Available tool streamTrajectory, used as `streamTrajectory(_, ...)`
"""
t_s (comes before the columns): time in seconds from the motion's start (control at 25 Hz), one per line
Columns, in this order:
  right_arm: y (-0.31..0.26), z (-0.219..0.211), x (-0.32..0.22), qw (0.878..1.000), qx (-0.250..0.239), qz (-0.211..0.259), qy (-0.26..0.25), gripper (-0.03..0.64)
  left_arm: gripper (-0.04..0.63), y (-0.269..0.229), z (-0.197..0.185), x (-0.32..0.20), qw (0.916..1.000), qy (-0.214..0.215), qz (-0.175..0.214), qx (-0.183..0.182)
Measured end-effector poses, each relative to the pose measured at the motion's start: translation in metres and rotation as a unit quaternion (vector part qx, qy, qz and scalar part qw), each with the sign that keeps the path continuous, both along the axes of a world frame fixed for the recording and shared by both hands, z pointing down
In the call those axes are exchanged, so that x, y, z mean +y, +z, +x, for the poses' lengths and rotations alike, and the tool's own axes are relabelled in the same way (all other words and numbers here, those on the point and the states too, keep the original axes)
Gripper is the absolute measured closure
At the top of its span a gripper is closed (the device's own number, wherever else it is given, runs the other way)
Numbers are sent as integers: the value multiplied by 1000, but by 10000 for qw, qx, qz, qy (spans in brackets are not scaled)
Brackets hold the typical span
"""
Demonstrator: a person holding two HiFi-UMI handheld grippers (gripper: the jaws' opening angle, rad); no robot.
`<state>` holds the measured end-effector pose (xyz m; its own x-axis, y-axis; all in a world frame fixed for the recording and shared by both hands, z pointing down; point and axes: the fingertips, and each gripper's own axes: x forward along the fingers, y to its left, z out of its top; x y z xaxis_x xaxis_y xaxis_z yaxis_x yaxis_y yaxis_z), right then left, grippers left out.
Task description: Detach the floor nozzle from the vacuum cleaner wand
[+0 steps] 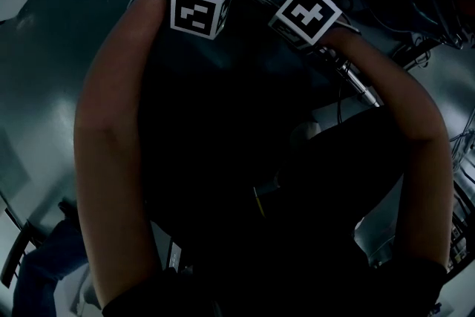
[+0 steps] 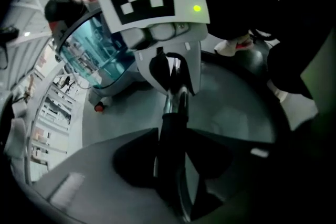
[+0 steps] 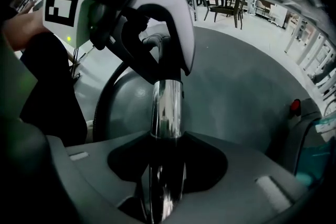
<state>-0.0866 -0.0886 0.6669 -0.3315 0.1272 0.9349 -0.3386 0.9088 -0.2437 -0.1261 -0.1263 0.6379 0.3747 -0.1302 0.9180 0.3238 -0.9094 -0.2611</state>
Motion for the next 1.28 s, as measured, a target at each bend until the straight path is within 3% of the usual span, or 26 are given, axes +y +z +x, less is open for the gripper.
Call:
streamTrajectory(0.2,0,-2,-1,9998,27,195,-34,459,425,0,-4,-6,9976,-484,-449,194)
streamTrajectory(0.28,10,11,4,9998,201,-41,-76,459,428,7,-24,-16,9972,-656,-256,-258)
streamTrajectory(0.36,25,42,14,9985,436,-323,-72,459,434,13,-72,-28,9903,-1180,-9,-739)
streamTrajectory(0.44,36,75,10,9973,703,-216,-7,459,428,16,-101,-25,9842,-1623,-28,-703)
streamTrajectory(0.52,46,81,1,9964,847,11,-73,457,425,27,-99,-17,9856,-1529,-101,-711)
streamTrajectory(0.8,65,67,32,9931,1028,-279,-498,451,410,37,-56,-17,9912,-1248,-88,-436)
streamTrajectory(1.12,64,67,17,9953,884,-209,-345,449,408,45,-55,-17,9927,-1127,131,-398)
streamTrajectory(1.28,63,66,16,9960,771,-101,-442,443,399,48,-61,-20,9907,-1281,206,-402)
